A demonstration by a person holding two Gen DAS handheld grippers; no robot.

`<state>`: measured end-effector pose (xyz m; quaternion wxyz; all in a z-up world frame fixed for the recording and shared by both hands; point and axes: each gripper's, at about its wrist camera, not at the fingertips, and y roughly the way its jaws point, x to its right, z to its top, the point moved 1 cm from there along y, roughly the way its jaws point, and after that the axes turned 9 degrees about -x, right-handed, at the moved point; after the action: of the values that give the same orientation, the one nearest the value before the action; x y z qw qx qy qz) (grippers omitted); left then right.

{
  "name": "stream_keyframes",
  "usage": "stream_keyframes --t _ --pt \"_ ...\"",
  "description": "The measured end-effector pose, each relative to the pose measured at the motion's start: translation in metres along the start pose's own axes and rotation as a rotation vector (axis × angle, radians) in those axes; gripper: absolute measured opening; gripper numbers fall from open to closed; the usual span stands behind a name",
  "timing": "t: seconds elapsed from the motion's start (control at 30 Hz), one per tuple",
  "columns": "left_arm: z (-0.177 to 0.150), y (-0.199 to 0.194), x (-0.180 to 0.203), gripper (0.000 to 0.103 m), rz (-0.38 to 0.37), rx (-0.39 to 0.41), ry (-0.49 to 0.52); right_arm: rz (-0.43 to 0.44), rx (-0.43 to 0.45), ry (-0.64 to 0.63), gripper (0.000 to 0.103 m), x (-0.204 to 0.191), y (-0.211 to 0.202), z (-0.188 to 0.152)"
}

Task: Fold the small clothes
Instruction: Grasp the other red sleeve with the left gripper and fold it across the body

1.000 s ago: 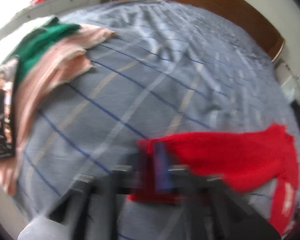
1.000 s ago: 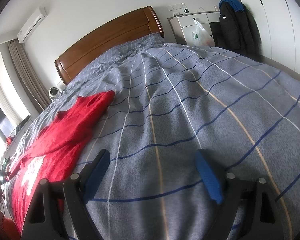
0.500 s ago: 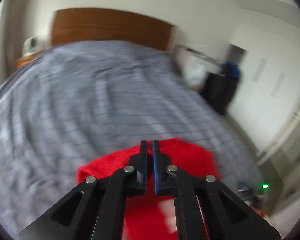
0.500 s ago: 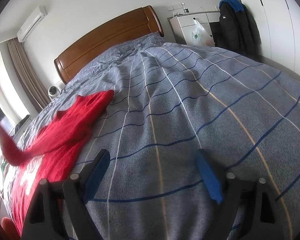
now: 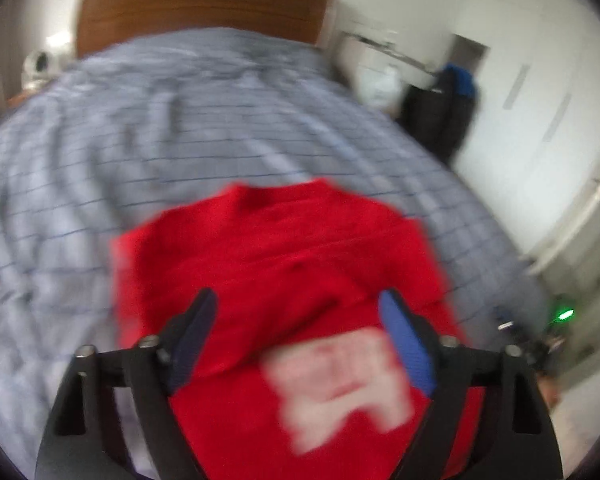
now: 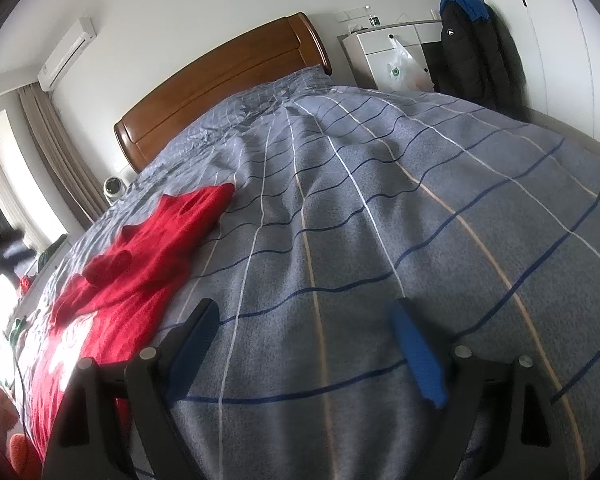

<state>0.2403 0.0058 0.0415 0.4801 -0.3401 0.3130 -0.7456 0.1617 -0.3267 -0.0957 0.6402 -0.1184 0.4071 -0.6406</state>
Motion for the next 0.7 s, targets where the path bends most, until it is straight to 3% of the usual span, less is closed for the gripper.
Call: stream_keyframes --t 0.07,0.17,0.23,0.3,0.37,0.43,0.5,0.7 --pt "-0.024 -0.012 -0.029 0.092 0.135 0.02 -0.009 -0.006 -0.006 -0.003 0.088 0.0 0.0 0.001" --pt "-0.042 -0.005 -0.055 0.092 0.235 -0.019 -0.02 -0.025 -0.015 -0.01 0.088 -0.003 0.001 0.001" --pt "-0.056 -0.002 -0.069 0.092 0.26 -0.016 -0.053 -0.066 -0.014 -0.018 0.088 -0.009 -0.003 0.003" --pt "-0.071 0.005 -0.077 0.092 0.216 0.011 -0.099 -0.107 -0.008 -0.062 0.087 -0.029 -0.019 0.009" --pt "-0.09 0.011 -0.085 0.092 0.144 0.05 -0.171 0.027 -0.037 -0.077 0.087 -0.057 -0.033 0.02" --pt "-0.107 0.023 -0.093 0.092 0.108 0.086 -0.24 0.292 -0.16 -0.02 0.083 -0.093 -0.028 0.037" --pt "-0.121 0.029 -0.098 0.092 0.094 0.114 -0.285 0.462 -0.284 0.029 0.072 -0.124 -0.006 0.053" --pt "-0.127 0.024 -0.098 0.093 0.063 0.164 -0.257 0.621 -0.579 0.327 0.053 -0.171 0.097 0.056"
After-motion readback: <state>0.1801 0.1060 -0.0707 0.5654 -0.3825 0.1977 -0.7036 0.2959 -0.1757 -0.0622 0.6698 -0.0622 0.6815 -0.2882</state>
